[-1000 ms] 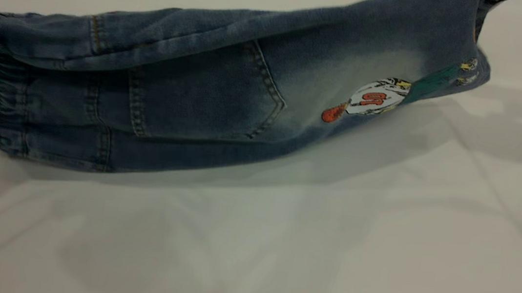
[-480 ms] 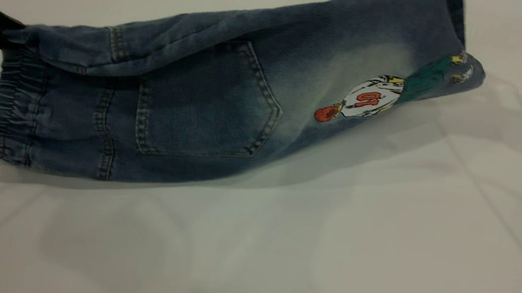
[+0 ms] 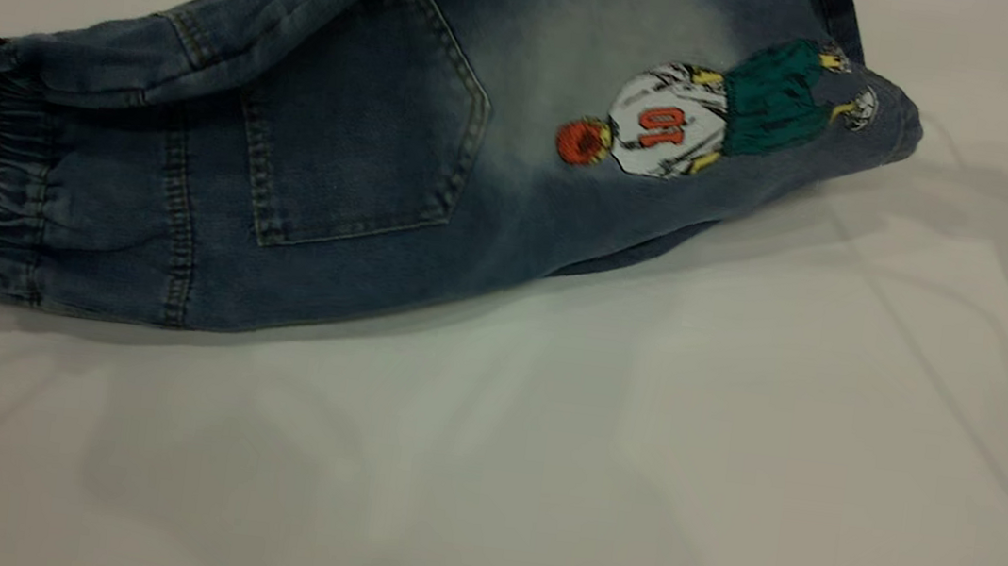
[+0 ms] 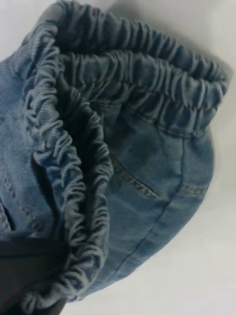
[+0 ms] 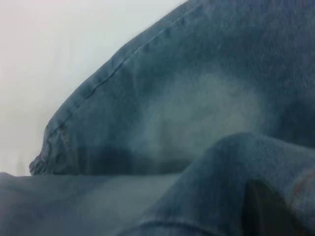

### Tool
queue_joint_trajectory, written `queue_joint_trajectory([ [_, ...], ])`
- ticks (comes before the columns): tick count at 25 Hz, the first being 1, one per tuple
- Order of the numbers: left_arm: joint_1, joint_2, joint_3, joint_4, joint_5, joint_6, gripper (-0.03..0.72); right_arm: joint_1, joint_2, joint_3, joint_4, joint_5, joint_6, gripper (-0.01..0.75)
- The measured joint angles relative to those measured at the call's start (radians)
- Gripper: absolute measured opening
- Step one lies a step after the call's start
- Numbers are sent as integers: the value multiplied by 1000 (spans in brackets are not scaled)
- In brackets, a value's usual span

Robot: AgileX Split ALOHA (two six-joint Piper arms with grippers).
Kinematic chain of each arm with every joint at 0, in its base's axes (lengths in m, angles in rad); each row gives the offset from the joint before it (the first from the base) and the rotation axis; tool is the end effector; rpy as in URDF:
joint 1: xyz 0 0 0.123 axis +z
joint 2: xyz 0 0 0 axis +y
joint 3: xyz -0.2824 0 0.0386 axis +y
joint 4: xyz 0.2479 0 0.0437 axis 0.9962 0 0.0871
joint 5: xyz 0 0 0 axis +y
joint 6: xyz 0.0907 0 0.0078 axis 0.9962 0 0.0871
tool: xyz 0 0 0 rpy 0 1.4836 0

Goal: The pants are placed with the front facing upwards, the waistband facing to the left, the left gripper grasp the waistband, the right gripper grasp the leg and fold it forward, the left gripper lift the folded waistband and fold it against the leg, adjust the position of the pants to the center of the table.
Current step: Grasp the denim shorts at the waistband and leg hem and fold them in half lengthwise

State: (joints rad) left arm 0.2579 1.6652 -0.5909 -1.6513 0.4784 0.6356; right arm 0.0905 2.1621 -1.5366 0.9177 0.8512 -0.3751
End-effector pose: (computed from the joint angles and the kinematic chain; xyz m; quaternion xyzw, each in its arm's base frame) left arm 0.2707 0.0281 0.1378 -0.4954 0.7841 -0.3203 0.1930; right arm 0.4394 0.0945 0.1597 0.0475 0.9289 0.3430 0.1311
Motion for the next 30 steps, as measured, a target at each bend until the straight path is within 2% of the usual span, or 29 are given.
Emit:
queue_joint_trajectory([
  [7,0,0,0,-2,-57,20,115,0,4,2,-4,-17,-9,15],
  [9,0,0,0,-2,-57,30,138,0,4,2,-4,-18,-18,15],
  [11,0,0,0,-2,-57,40,188,0,4,2,-4,-19,-18,15],
  [17,0,0,0,-2,-72,40,427,0,3,2,-4,-20,-20,15],
  [20,0,0,0,-2,-72,41,498,0,3,2,-4,-23,-20,15],
  [25,0,0,0,-2,-59,68,522,15,3,2,-5,-39,-24,15],
  [30,0,-1,0,-2,-10,68,524,32,3,3,-3,-126,-26,15],
])
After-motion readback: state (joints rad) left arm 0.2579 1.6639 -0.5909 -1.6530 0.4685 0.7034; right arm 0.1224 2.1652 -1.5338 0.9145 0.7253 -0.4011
